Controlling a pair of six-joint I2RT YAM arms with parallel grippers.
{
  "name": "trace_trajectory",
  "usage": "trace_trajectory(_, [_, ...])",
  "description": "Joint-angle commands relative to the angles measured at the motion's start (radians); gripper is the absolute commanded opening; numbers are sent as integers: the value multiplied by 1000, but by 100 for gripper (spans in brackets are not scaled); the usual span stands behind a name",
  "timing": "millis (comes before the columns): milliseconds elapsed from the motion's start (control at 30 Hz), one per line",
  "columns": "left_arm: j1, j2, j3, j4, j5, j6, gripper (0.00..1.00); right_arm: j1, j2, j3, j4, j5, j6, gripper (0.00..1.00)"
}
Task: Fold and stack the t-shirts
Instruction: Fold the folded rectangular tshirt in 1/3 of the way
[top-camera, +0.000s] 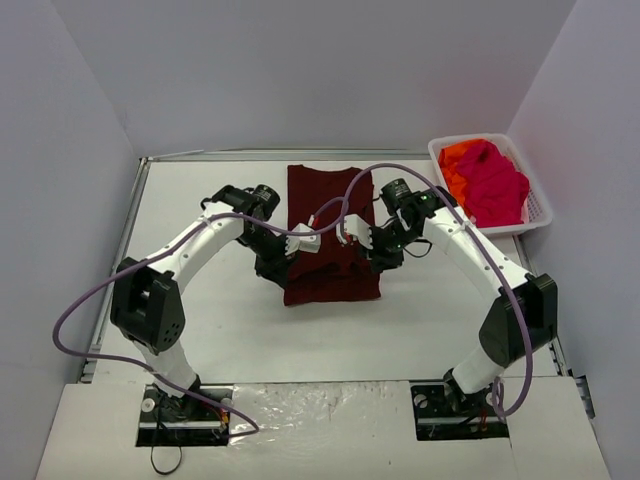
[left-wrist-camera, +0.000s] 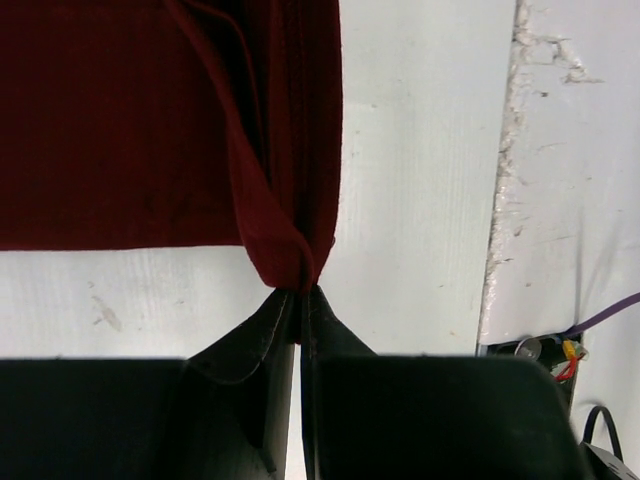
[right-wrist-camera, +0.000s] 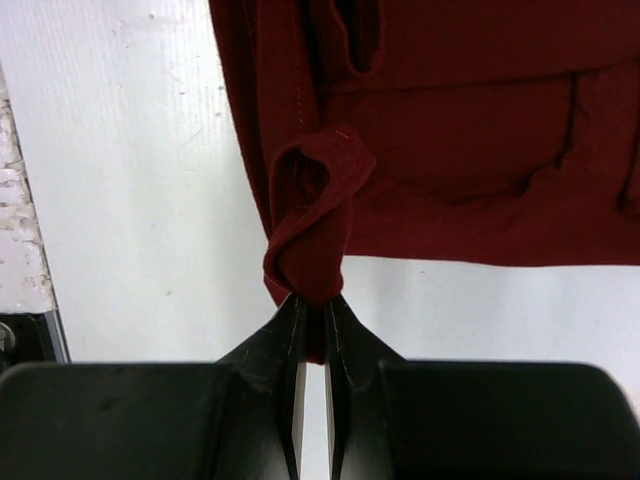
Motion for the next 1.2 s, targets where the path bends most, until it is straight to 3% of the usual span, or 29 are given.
trace_trajectory(0, [11, 9, 66, -14, -35, 26, 2, -14, 34, 68, -23, 21, 19, 0])
trace_trajectory(667, [59, 138, 300, 11, -142, 8, 2, -81, 201, 292, 7, 45, 21, 0])
trace_trajectory(1167, [78, 256, 395, 143, -219, -23, 2, -136, 370, 395, 35, 52, 1, 0])
